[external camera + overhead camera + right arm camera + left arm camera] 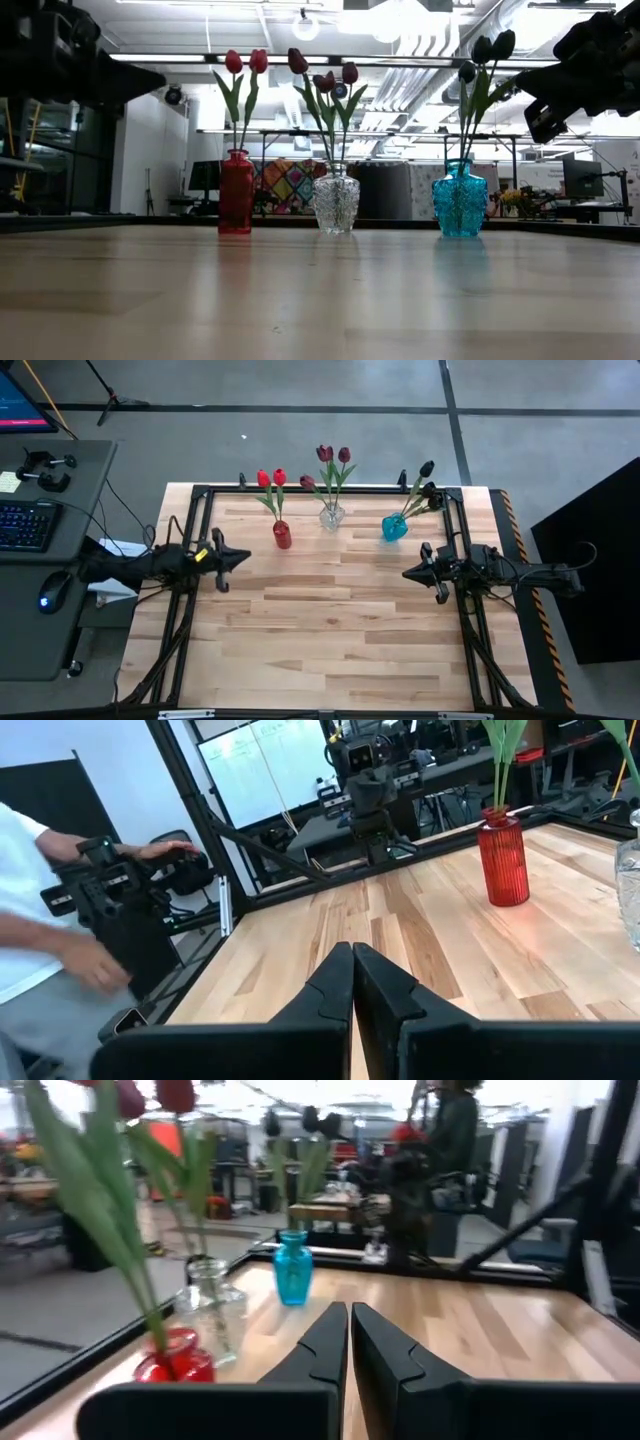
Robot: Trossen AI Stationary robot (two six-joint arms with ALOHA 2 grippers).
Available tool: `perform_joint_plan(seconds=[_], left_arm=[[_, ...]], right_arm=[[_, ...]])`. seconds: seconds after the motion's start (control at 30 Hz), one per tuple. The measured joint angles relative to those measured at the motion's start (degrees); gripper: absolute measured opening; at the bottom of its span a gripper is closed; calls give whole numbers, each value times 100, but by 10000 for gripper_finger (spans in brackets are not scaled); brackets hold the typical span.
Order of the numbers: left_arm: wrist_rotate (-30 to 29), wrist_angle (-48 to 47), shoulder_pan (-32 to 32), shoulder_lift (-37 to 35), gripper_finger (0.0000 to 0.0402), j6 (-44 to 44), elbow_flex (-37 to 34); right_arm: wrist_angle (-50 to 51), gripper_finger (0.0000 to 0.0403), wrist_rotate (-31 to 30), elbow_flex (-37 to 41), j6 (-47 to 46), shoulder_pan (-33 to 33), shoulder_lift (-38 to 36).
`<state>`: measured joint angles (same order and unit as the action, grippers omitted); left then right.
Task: Sort flowers into vase by color
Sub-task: Return to Home Position
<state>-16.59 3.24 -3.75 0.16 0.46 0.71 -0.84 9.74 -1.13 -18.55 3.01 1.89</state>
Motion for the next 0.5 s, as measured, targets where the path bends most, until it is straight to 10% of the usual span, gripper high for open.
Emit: perform_joint_plan(seconds=[0.5], left_arm=[[-95,42,238,31,7,-177,-2]], right_arm=[[0,0,2,2,0,0,0]])
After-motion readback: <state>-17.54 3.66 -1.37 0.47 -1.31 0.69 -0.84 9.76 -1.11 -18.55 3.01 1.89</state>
